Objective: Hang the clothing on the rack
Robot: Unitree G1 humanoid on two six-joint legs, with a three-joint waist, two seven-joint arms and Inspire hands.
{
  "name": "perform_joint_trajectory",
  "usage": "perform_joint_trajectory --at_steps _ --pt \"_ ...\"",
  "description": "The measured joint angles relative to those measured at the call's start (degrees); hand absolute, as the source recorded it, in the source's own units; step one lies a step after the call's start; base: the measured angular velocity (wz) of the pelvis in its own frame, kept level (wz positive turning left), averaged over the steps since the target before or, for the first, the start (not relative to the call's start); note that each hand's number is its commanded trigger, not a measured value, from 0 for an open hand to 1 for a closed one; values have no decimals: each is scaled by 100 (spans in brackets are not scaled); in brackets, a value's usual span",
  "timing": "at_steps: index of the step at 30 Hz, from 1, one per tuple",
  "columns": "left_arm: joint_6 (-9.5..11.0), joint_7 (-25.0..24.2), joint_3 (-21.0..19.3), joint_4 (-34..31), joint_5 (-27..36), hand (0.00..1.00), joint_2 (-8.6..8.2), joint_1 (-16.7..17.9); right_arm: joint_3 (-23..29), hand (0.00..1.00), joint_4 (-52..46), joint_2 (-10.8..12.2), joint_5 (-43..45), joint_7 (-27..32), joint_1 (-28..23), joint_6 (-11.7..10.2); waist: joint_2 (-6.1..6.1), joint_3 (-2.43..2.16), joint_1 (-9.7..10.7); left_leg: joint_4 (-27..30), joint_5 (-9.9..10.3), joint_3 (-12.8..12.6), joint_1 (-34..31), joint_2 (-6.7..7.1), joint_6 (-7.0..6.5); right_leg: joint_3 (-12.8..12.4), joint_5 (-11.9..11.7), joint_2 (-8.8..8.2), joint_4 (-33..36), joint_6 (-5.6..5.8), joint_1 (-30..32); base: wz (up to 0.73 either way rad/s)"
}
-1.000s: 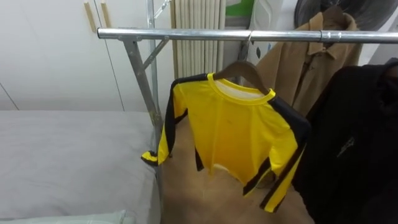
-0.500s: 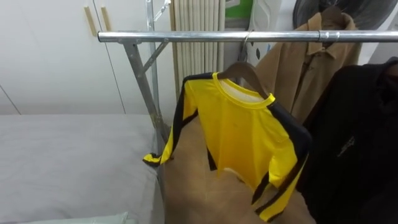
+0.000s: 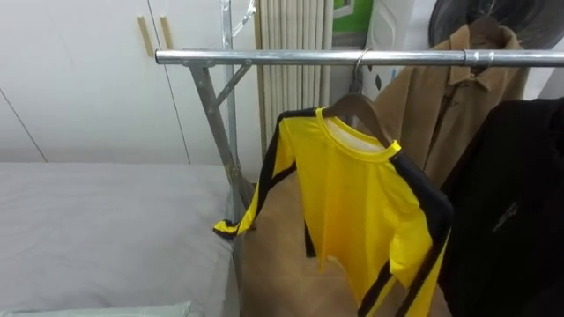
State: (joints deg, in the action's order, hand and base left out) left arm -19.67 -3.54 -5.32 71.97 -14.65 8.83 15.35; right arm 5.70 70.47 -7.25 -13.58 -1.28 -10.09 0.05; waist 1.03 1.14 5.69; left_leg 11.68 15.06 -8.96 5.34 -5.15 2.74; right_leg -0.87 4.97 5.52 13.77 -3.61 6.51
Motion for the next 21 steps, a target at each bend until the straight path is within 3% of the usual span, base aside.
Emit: perform_joint_trajectory --at_steps 13,21 --pt "-13 1 104 -2 -7 0 17 -28 -208 0 6 -11 -181 66 136 4 -56 21 -1 -13 3 76 25 0 0 70 32 5 18 -28 -38 3" --pt "1 2 126 -7 -104 0 23 -74 -362 0 -114 -52 439 83 240 -29 -64 23 -110 0 4 103 34 -15 4 89 46 42 9 -28 -52 0"
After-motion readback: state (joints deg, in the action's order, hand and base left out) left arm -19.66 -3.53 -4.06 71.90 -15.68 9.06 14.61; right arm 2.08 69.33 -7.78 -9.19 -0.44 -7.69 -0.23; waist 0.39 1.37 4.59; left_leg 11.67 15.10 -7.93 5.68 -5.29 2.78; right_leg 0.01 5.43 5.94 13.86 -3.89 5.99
